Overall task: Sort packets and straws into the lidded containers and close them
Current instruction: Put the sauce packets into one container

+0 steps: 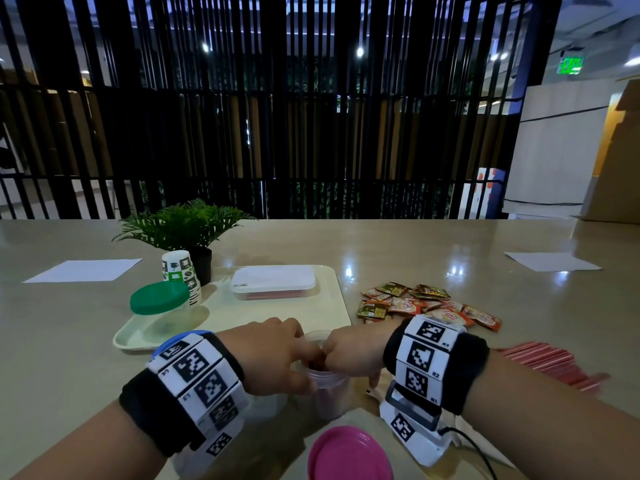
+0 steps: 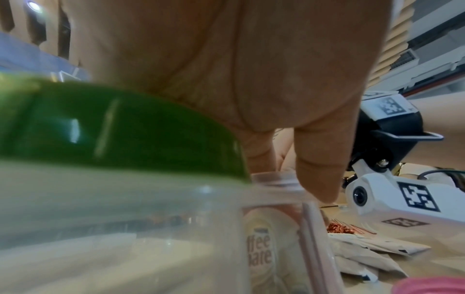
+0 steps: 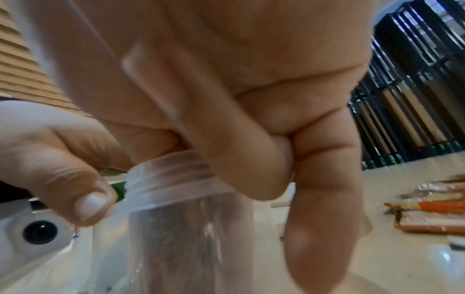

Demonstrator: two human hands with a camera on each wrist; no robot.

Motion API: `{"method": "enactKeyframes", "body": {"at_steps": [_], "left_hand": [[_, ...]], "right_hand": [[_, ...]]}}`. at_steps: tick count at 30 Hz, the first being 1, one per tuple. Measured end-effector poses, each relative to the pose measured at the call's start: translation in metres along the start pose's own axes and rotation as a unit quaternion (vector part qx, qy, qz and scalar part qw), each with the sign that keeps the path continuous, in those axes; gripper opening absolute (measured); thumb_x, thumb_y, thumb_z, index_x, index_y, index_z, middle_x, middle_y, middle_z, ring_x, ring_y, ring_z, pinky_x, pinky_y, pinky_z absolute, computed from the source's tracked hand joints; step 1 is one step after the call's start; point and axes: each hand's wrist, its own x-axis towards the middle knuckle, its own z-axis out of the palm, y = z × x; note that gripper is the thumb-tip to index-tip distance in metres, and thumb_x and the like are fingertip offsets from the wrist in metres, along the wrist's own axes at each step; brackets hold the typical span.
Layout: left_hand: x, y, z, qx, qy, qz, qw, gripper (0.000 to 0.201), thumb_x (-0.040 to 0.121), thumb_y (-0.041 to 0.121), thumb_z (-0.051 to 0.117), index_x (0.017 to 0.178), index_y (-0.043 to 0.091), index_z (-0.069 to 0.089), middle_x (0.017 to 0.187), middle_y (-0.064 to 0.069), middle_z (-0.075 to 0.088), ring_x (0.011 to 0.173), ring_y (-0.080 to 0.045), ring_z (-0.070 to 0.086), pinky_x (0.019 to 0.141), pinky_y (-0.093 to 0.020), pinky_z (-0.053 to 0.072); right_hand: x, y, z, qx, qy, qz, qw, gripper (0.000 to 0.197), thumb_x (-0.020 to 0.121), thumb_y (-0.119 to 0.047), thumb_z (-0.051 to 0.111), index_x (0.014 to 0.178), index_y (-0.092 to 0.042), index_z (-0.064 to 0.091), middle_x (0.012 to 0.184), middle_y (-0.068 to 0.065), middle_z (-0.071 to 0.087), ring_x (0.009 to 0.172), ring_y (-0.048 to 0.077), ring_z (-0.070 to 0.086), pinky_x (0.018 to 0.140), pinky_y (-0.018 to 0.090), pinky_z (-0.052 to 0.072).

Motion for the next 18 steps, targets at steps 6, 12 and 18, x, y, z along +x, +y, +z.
{"method": "enactKeyframes", "body": {"at_steps": [6, 12, 18], "left_hand": [[-0.001, -0.002, 0.001, -0.008, 0.010, 0.011, 1.000, 0.041, 0.089, 0.062, 0.049, 0.128, 0.054, 0.043, 0.137, 0.006, 0.037, 0.122, -0.018, 0.039, 0.102, -0.039, 0.038], [-0.002, -0.003, -0.001, -0.028, 0.007, 0.021, 0.999, 0.038, 0.089, 0.062, 0.050, 0.125, 0.056, 0.043, 0.138, 0.010, 0.036, 0.122, -0.014, 0.038, 0.103, -0.037, 0.036], [-0.002, -0.005, 0.000, -0.032, 0.021, 0.031, 0.999, 0.035, 0.088, 0.063, 0.049, 0.122, 0.057, 0.044, 0.136, 0.011, 0.038, 0.120, -0.011, 0.039, 0.101, -0.034, 0.036]], "right_hand": [[-0.018, 0.039, -0.039, 0.182, 0.226, -0.037, 0.956, 0.018, 0.097, -0.022, 0.048, 0.094, -0.015, 0.064, 0.076, -0.003, 0.070, 0.057, 0.008, 0.054, 0.053, 0.022, 0.042], [0.009, 0.131, -0.074, 0.178, 0.286, 0.143, 0.931, 0.013, 0.097, -0.016, 0.048, 0.094, -0.008, 0.059, 0.090, 0.009, 0.069, 0.061, 0.016, 0.054, 0.050, 0.023, 0.042], [0.062, 0.174, -0.060, -0.043, 0.184, 0.233, 0.954, 0.026, 0.096, -0.026, 0.052, 0.108, -0.004, 0.061, 0.119, 0.012, 0.063, 0.091, 0.022, 0.057, 0.073, 0.028, 0.046]]}}
